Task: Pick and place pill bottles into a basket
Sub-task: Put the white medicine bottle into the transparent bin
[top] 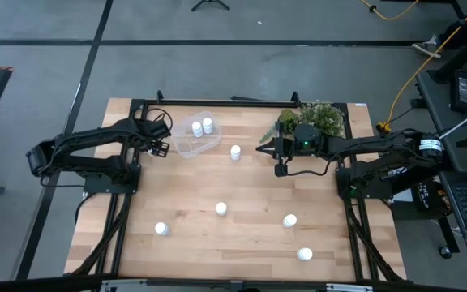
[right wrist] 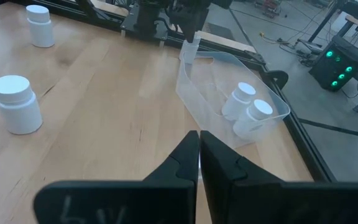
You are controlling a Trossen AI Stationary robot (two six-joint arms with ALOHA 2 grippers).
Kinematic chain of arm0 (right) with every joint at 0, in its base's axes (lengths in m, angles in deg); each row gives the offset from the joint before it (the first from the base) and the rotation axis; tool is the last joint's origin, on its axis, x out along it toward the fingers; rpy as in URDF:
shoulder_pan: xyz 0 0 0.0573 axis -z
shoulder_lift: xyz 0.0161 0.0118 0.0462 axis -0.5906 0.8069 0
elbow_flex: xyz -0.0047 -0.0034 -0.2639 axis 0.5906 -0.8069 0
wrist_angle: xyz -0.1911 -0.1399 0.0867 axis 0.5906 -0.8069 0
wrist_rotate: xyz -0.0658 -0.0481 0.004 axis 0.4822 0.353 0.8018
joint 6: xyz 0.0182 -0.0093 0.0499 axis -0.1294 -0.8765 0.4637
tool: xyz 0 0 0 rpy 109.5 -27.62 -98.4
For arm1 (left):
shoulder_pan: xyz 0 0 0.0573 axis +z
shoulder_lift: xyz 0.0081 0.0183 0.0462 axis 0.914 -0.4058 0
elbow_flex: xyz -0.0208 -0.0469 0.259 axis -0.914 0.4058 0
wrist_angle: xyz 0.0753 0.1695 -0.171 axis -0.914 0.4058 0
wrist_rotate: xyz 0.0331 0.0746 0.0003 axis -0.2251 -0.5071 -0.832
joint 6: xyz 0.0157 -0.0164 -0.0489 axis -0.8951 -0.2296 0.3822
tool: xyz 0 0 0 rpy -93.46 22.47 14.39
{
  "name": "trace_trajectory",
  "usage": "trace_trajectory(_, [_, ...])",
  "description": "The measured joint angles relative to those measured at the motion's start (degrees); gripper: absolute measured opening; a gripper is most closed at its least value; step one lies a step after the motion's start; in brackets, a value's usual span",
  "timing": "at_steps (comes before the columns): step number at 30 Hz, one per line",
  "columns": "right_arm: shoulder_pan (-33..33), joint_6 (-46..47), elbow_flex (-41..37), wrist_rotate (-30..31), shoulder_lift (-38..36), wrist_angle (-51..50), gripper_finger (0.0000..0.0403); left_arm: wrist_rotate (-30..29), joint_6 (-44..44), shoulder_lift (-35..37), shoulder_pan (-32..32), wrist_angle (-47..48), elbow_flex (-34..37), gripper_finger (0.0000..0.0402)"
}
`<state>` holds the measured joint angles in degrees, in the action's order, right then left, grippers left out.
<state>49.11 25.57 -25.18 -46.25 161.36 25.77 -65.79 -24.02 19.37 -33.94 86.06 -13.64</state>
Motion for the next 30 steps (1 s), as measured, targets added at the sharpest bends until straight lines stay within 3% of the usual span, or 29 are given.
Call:
trace_trajectory(6, [0.0, 0.0, 0.0, 0.0, 0.0, 0.4, 0.0019, 1.06, -1.45, 0.0, 1.33, -0.82, 0.0, 0.0248])
trace_trajectory(18, [0.0, 0.0, 0.0, 0.0, 0.0, 1.2, 0.0019, 2.93, -2.92, 0.0, 2.56, -1.01, 0.0, 0.0204])
trace_trajectory(30, [-0.01, 0.0, 0.02, 0.0, 0.0, 1.75, 0.0019, 4.06, -2.92, 0.0, 2.53, -1.79, 0.0, 0.0213])
